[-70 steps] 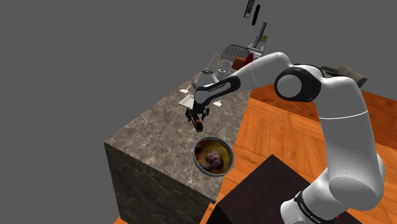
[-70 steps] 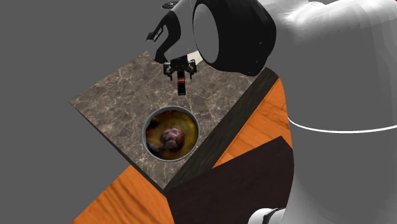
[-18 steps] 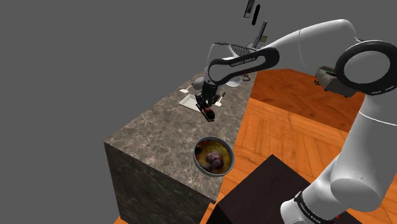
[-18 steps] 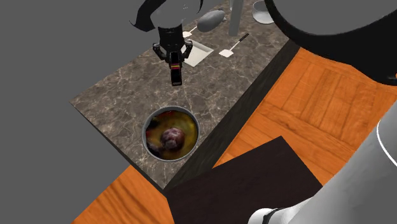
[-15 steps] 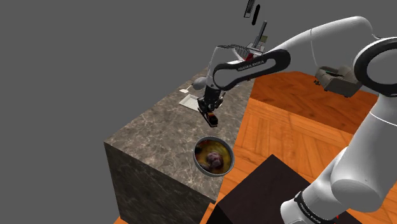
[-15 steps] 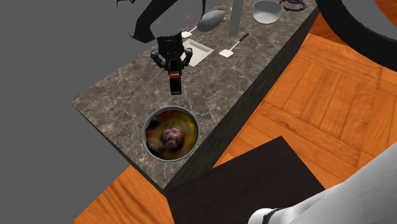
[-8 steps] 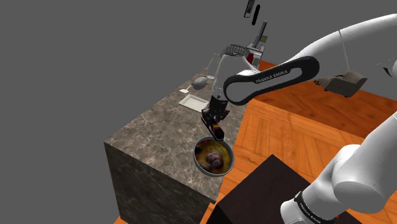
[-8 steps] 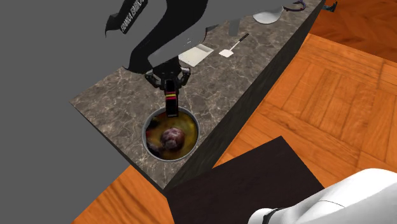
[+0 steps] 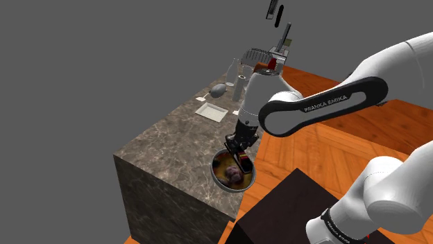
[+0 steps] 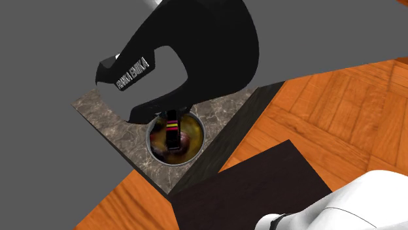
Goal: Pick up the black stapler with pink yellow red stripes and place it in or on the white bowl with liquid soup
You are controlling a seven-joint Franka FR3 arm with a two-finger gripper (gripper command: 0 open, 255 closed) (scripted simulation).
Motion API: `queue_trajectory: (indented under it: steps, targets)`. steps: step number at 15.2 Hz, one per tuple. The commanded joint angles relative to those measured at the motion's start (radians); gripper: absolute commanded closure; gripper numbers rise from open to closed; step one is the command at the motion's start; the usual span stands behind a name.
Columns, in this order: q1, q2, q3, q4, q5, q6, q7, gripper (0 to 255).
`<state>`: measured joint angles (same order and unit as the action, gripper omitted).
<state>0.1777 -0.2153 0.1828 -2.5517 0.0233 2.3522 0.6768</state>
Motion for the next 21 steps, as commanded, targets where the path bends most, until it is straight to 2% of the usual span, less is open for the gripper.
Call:
queue_trajectory:
  steps: [1,10,18,19,21]
  targets:
    - [0.002,0.012,0.005,-0.016,-0.001,0.028,0.008,255]
    - [-0.006,0.118,0.012,-0.054,-0.03,0.171,0.032,255]
    - [-0.005,0.118,0.011,-0.054,-0.03,0.171,0.032,255]
    - [-0.005,0.12,0.012,-0.052,-0.03,0.17,0.032,0]
    - [-0.006,0.12,0.011,-0.052,-0.03,0.171,0.032,0]
